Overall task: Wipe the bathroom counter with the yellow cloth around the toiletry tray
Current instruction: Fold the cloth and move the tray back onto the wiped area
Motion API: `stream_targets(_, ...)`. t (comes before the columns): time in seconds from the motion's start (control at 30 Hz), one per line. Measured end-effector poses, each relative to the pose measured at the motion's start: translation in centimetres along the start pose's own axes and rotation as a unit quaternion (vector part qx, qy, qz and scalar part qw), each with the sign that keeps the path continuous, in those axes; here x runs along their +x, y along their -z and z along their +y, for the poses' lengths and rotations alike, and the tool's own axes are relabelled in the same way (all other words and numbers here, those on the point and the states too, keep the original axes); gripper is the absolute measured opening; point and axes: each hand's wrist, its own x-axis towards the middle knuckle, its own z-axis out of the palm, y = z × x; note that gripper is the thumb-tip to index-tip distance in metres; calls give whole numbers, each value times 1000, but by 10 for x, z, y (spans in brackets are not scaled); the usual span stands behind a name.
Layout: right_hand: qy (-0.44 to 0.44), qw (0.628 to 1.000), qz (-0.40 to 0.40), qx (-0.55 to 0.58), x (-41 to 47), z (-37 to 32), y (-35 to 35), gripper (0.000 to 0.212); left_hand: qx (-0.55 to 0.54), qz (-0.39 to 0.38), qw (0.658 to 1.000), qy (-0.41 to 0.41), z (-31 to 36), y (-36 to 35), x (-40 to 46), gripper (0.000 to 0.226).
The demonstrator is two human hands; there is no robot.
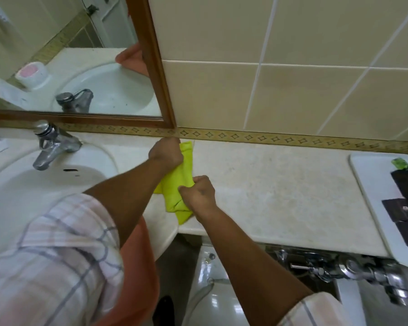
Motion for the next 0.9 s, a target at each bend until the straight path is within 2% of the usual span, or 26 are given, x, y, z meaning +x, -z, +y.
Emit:
stream_targets(0.07, 53, 997, 22, -49, -2, 8, 28, 51, 147, 21, 989, -14, 5, -3, -4, 30)
stream_targets(0.13, 81, 994, 69, -31, -11, 21, 69, 44, 311, 35, 949, -30, 18, 1, -11, 29)
stream_targets(0.2, 78, 977, 196, 17, -14, 42, 146, 36, 367, 45, 929, -25, 75, 1, -9, 32)
stream_targets(0.3, 16, 914, 404, 37, -32, 80, 267, 31, 283, 25, 945, -163, 193, -18, -15, 31)
stream_targets(0.4, -58, 844, 531, 54, -58, 123, 358, 36, 172, 19, 921, -349, 319, -44, -36, 28)
stream_targets(0.47, -116, 816, 563, 63, -72, 148, 394, 43, 134, 15, 902, -411, 392, -64, -47, 28)
stream_targets(0.6, -146, 827, 537, 76, -74, 184, 416, 39, 166, 25, 892, -419, 470, -96, -42, 33)
stream_targets(0.77, -140, 834, 523, 106, -69, 203, 437, 12, 201, 52, 884, -418, 493, -126, -21, 33)
stream_targets(0.9, -113, 837, 532, 57, -77, 199, 456, 17, 138, 31, 904, -404, 480, -119, -21, 27)
